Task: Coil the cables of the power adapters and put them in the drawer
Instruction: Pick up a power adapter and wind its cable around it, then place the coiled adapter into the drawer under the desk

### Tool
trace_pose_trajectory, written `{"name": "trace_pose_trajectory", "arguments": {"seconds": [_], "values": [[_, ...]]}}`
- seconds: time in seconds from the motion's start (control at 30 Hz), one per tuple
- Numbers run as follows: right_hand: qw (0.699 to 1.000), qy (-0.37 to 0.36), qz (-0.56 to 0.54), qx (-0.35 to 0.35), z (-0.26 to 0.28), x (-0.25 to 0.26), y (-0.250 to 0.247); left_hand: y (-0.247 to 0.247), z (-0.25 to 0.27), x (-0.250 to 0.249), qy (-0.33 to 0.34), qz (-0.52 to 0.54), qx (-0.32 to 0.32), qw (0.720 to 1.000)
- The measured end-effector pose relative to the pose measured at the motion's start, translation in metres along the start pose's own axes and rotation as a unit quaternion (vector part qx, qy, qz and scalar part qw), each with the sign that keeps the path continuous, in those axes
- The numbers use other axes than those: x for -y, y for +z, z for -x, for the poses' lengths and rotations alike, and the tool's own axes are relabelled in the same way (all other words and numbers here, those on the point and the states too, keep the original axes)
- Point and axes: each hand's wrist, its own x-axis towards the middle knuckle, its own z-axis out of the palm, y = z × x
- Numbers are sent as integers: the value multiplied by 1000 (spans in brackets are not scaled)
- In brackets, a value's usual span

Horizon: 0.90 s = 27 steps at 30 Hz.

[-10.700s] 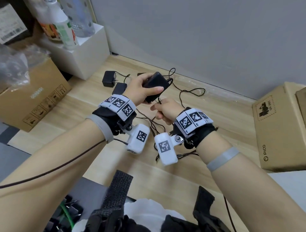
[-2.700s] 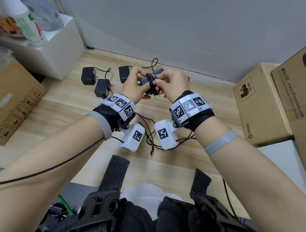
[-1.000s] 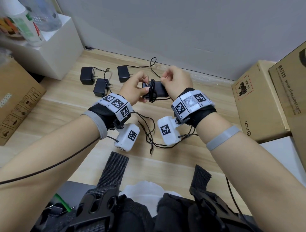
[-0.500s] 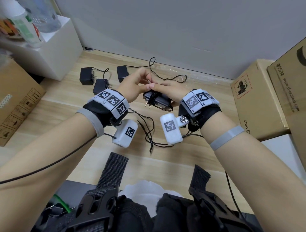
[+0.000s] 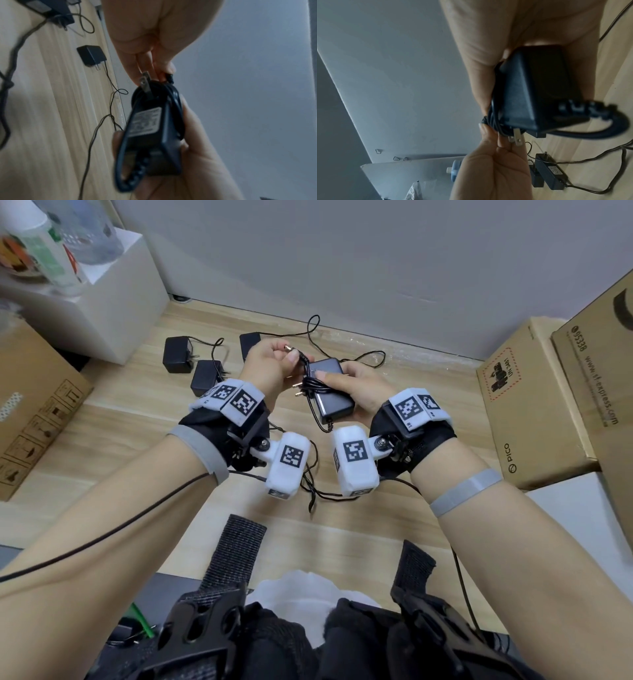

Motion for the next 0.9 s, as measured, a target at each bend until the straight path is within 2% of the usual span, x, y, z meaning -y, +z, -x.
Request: {"name": "trace_pose_trajectory", "arguments": {"seconds": [0.1,0.23,0.33,0.43,0.53,0.7,0.8,0.9], "values": [[1000,-8,25,-12,1,-2,-2,2,0,-2,10,-27,37,999],[999,2,32,40,7,-5,4,1,4,-11,72,-140,159,975],[999,19,21,40,4,-10,14,-4,9,-11,76,-198,176,961],[999,33,21,37,-3,-17,21,-11,18,-2,44,-201,153,967],[998,46,9,46,-12,-26,28,-20,25,15,-4,-165,93,982],[993,81,-45,67,-26,-46,43,-51,46,47,-111,-125,31,985],[990,86,-33,102,-27,-58,63,-76,65,59,-113,-147,-14,983],[985,86,33,143,-23,-67,93,-105,88,64,-127,-118,-57,983]]}}
